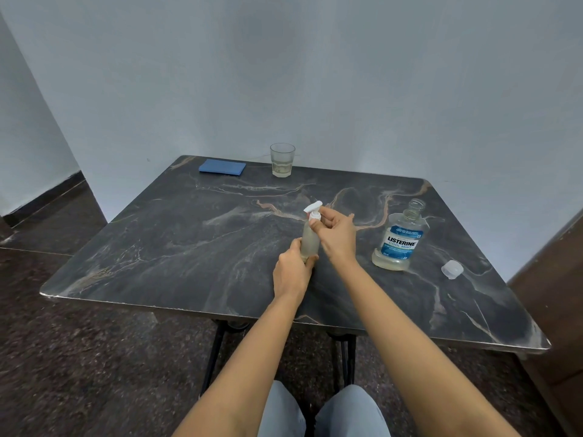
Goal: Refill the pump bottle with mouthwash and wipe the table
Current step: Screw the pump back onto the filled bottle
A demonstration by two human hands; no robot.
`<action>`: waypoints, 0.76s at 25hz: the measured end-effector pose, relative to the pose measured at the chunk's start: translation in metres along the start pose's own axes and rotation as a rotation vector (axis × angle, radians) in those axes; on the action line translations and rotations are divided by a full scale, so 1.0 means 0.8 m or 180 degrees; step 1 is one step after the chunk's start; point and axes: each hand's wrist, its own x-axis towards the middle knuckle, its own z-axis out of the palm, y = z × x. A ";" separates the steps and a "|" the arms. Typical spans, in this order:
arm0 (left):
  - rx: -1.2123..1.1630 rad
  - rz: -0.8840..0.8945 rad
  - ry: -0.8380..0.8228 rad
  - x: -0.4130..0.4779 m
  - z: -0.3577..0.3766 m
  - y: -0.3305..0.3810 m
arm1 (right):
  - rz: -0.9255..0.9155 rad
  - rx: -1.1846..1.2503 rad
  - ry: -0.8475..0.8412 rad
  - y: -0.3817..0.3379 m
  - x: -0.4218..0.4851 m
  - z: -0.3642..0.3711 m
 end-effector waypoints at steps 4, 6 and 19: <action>-0.0195 -0.0101 0.0002 -0.003 -0.001 0.003 | 0.0311 0.0749 -0.0412 -0.010 -0.009 -0.010; -0.0221 -0.0114 0.0031 -0.003 -0.002 0.004 | 0.0111 0.0523 -0.0693 -0.011 -0.021 -0.026; -0.0592 0.0009 0.0877 -0.051 0.026 0.022 | 0.0333 -0.2332 0.1154 0.111 -0.065 -0.243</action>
